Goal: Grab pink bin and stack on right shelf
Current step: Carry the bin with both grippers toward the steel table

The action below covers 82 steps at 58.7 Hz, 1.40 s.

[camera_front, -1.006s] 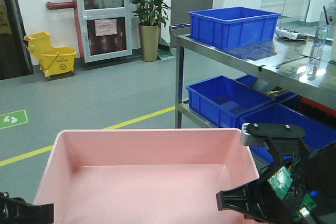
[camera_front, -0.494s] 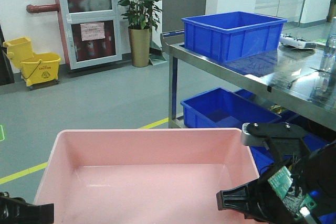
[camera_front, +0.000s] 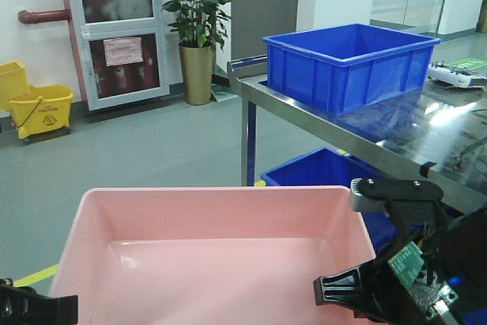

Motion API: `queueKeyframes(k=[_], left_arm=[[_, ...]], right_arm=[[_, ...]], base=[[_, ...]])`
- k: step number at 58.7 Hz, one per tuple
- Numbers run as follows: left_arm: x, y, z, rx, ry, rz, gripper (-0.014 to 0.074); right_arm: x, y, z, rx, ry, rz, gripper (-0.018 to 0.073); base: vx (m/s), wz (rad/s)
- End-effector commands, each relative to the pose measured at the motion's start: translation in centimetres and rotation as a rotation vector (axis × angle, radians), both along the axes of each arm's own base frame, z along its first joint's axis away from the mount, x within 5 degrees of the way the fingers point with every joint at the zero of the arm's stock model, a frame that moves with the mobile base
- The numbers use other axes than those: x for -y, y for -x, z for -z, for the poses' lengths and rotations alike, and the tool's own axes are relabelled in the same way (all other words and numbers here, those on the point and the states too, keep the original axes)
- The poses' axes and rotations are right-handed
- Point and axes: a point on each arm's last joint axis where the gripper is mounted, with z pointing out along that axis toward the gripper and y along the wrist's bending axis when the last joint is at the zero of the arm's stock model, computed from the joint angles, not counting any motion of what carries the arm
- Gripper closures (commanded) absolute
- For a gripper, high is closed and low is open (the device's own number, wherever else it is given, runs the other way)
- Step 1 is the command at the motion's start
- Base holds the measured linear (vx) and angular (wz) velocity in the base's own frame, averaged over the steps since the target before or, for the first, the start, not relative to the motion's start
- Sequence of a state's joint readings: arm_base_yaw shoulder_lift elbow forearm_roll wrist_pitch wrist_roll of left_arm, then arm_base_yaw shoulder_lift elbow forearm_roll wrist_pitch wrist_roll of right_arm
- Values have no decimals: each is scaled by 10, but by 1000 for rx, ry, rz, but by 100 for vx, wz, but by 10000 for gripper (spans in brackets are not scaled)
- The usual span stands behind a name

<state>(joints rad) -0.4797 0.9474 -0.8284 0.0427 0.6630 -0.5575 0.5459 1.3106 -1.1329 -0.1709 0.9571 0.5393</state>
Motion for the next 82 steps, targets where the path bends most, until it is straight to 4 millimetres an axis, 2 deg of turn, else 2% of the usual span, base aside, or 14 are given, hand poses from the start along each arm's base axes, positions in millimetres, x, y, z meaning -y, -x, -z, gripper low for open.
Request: queueKeyframes(k=[1, 29, 82], left_arm=[[-1, -2, -19, 128, 21, 6, 482], [-1, -2, -19, 127, 21, 6, 482], [-1, -2, -19, 127, 21, 6, 482]], right_arm=[[8, -2, -18, 110, 41, -7, 548], [8, -2, -18, 113, 40, -8, 548], [8, -2, -18, 113, 40, -8, 548]], base=[[43, -6], [41, -29], [28, -57]])
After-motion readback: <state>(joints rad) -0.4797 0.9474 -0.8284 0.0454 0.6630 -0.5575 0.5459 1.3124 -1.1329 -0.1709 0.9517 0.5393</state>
